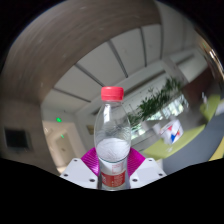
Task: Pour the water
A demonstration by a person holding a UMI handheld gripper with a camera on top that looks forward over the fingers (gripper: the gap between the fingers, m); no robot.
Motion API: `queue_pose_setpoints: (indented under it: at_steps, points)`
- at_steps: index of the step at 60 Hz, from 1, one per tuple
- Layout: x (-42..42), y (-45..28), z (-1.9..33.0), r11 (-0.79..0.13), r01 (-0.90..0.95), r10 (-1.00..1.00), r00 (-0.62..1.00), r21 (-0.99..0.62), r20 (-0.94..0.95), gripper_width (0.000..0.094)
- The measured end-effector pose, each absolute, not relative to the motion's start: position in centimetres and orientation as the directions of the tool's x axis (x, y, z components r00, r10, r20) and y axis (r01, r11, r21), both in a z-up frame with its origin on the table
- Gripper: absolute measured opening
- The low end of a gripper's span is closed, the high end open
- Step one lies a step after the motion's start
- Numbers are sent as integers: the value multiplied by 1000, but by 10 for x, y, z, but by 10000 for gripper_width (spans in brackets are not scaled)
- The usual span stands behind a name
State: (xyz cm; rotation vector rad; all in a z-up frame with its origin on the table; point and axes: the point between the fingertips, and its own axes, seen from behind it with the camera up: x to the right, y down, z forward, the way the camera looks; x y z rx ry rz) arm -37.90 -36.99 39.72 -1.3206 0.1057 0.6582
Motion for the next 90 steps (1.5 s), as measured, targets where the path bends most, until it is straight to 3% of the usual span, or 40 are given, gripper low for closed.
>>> queue_pose_setpoints:
  at_steps: [5,6,16,22,37,38,42,51,54,57,62,65,78,90]
  points:
    - [-339,-358,376,141,-272,281,933,-952,-225,310]
    - [-323,-382,379,141,-235,266,945,-962,-192,310]
    - [-259,-358,287,36,35,156,987,-999,41,307]
    - [-229,-323,216,-74,78,134,989,-994,68,309]
    - [-197,-316,120,-218,101,101,992,-971,80,311]
    - [-197,-314,128,-177,88,99,993,-980,71,313]
    - [-199,-316,129,-179,85,96,993,-980,69,321]
    - [-198,-317,128,-185,72,83,995,-980,58,490]
    - [-196,-319,129,-204,70,76,996,-976,56,508]
    - [-190,-319,125,-237,82,57,996,-968,70,603]
    - [-182,-329,127,-267,90,32,996,-959,85,878]
    - [-186,-342,131,-280,83,19,997,-956,81,832]
    - [-193,-414,150,-369,78,-6,996,-926,87,852]
    - [-199,-504,180,-397,41,-39,997,-917,62,855]
